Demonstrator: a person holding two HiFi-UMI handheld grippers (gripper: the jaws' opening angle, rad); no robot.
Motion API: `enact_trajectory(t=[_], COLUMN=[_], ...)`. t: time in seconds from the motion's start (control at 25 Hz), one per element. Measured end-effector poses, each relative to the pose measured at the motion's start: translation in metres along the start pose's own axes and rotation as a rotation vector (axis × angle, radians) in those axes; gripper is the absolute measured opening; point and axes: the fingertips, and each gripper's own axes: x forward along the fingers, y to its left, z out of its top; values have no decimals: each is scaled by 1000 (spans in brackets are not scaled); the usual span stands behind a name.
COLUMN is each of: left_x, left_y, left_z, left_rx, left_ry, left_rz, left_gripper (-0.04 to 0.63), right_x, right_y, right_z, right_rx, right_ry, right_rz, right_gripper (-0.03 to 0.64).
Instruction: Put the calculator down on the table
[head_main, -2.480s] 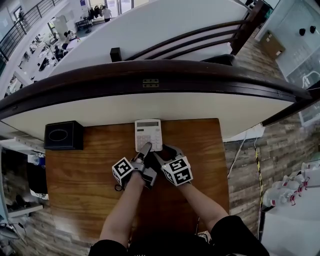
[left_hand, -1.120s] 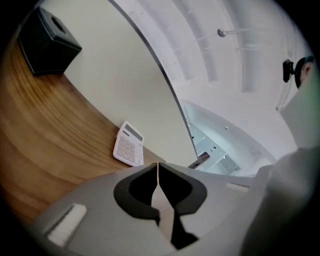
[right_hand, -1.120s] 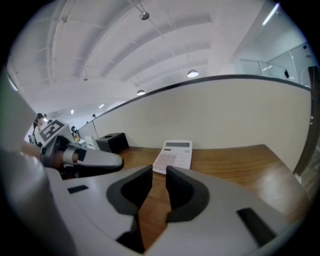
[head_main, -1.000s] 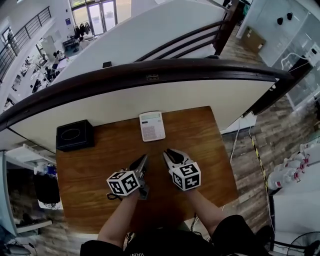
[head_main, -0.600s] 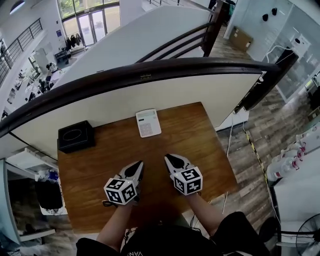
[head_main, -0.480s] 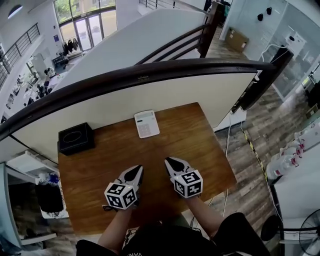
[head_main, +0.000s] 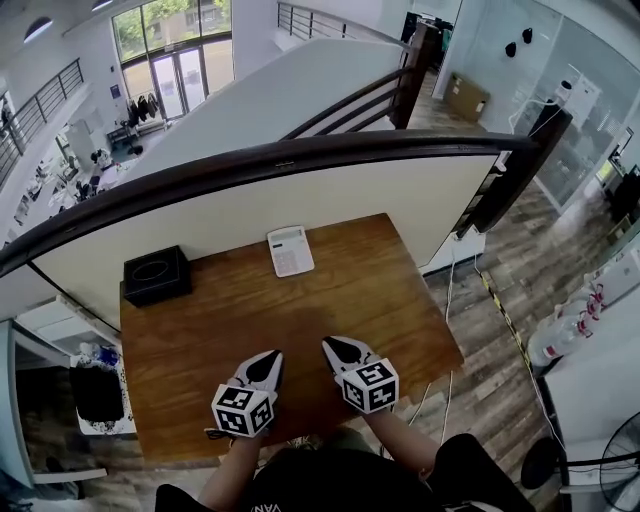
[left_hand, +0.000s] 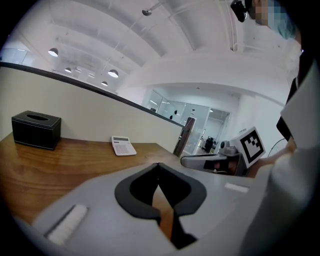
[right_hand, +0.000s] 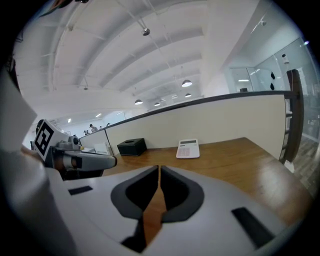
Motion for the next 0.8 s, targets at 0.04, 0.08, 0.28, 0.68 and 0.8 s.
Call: enact_trajectory(t=[0.04, 0.08, 0.28, 0.68, 0.8], left_x=[-2, -5, -12, -23, -29], left_y=[-3, -6, -28, -94, -110], left_z=[-1, -3, -12, -47, -60], left_rx=[0, -1, -14, -25, -32], left_ry=[-1, -1, -8, -1, 1], left_rz=[6, 11, 42, 79, 99], left_gripper=[11, 11, 11, 11, 11], right_x=[-3, -6, -31, -94, -112], right_y=[2, 3, 8, -5, -8], right_z=[0, -1, -6, -32, -43], right_rx=[-1, -3, -20, -37, -46], right_ry=[0, 0, 12, 38, 52], right_rz=[7, 14, 58, 107, 119], right_gripper=[25, 25, 25, 21, 21])
